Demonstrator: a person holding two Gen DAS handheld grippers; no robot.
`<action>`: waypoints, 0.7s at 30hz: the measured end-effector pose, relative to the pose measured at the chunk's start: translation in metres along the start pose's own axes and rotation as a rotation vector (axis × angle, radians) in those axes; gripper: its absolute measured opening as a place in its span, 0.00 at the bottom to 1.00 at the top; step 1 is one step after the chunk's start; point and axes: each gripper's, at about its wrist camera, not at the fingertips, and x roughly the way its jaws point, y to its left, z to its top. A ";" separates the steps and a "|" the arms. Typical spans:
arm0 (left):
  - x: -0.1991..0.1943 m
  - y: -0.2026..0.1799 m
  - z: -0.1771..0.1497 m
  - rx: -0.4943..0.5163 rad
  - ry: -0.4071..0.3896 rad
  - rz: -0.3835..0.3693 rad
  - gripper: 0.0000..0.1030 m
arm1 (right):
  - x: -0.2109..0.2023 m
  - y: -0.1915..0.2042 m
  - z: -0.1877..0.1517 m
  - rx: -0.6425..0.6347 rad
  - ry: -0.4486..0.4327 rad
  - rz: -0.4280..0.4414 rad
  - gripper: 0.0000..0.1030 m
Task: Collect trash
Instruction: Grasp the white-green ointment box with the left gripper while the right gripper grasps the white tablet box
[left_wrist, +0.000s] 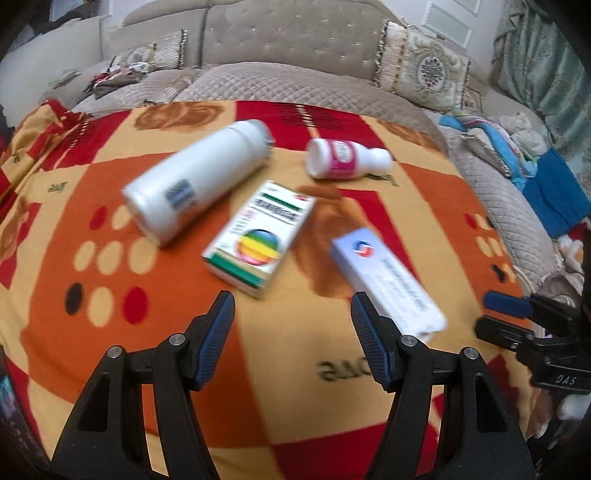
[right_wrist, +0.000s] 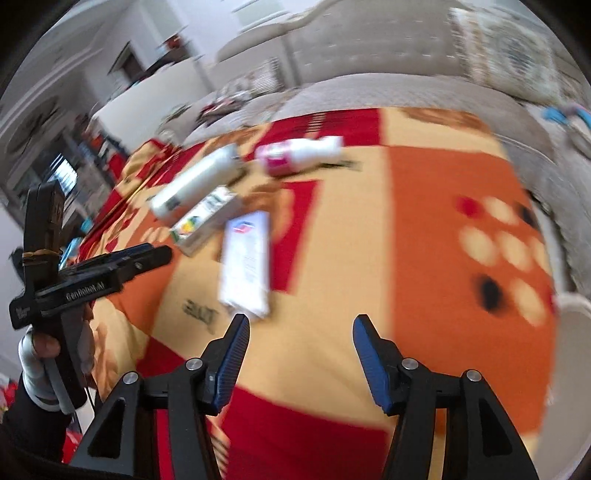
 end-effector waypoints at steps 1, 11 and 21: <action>0.002 0.006 0.002 -0.001 0.004 0.009 0.62 | 0.010 0.008 0.006 -0.016 0.009 0.008 0.55; 0.027 0.022 0.028 -0.009 0.037 0.033 0.62 | 0.100 0.046 0.044 -0.113 0.101 -0.057 0.43; 0.075 -0.004 0.049 0.107 0.061 0.141 0.63 | 0.051 0.002 0.013 -0.081 0.081 -0.092 0.43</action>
